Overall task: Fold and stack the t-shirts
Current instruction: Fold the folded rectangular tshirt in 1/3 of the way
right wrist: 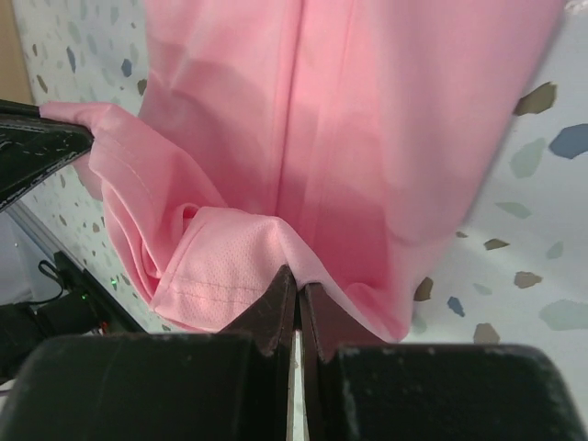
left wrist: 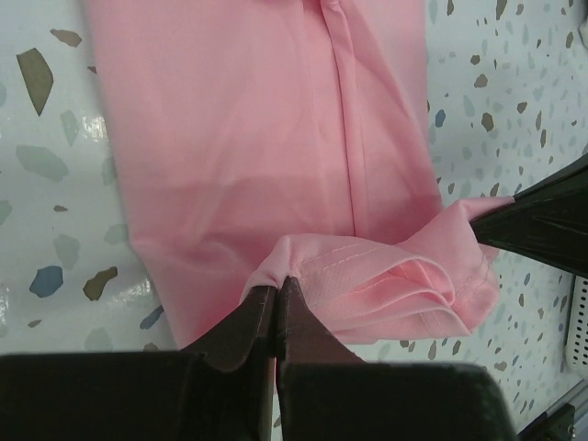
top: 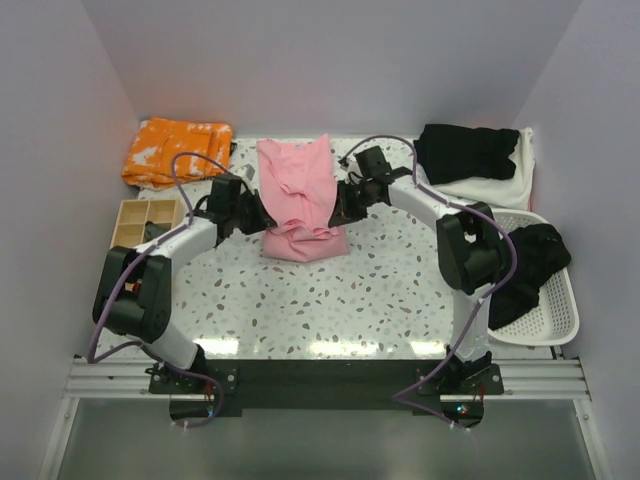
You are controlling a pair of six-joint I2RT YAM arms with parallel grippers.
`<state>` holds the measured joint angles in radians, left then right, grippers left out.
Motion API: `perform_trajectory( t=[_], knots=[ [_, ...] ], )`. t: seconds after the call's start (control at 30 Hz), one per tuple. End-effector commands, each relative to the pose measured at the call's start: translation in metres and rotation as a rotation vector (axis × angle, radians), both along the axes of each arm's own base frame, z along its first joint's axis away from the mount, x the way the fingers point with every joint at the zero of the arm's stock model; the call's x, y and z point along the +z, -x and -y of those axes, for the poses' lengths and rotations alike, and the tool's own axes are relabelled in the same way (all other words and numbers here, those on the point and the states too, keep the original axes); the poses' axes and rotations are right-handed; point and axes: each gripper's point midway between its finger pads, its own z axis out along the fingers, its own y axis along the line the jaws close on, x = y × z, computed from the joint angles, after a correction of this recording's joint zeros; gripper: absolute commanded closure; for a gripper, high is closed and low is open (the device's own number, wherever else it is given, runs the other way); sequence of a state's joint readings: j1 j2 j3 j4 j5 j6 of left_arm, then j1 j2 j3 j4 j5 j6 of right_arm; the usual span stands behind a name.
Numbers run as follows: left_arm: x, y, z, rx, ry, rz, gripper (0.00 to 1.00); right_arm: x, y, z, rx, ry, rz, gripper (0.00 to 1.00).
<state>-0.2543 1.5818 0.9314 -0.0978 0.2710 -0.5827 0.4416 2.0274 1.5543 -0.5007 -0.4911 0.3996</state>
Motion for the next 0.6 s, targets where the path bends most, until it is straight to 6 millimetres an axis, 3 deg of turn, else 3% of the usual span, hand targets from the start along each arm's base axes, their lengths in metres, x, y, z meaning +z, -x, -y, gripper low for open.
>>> perform_trajectory(
  t=[0.0, 0.23, 0.43, 0.5, 0.57],
  knots=[
    [0.015, -0.028, 0.006, -0.043, 0.026, 0.071, 1.00, 0.013, -0.019, 0.002, -0.004, -0.025, 0.008, 1.00],
    [0.011, -0.059, 0.005, -0.047, 0.044, 0.086, 1.00, 0.008, -0.052, 0.010, -0.047, -0.058, 0.004, 1.00],
    [0.002, -0.069, -0.012, -0.001, 0.024, 0.059, 1.00, 0.000, -0.075, 0.008, -0.072, -0.106, -0.028, 1.00],
    [-0.001, -0.074, -0.018, 0.007, 0.019, 0.058, 1.00, -0.001, -0.083, 0.010, -0.082, -0.121, -0.023, 0.79],
    [0.003, -0.086, -0.018, -0.002, 0.032, 0.112, 0.98, -0.003, -0.088, 0.012, -0.091, -0.139, -0.022, 0.69]
  ],
)
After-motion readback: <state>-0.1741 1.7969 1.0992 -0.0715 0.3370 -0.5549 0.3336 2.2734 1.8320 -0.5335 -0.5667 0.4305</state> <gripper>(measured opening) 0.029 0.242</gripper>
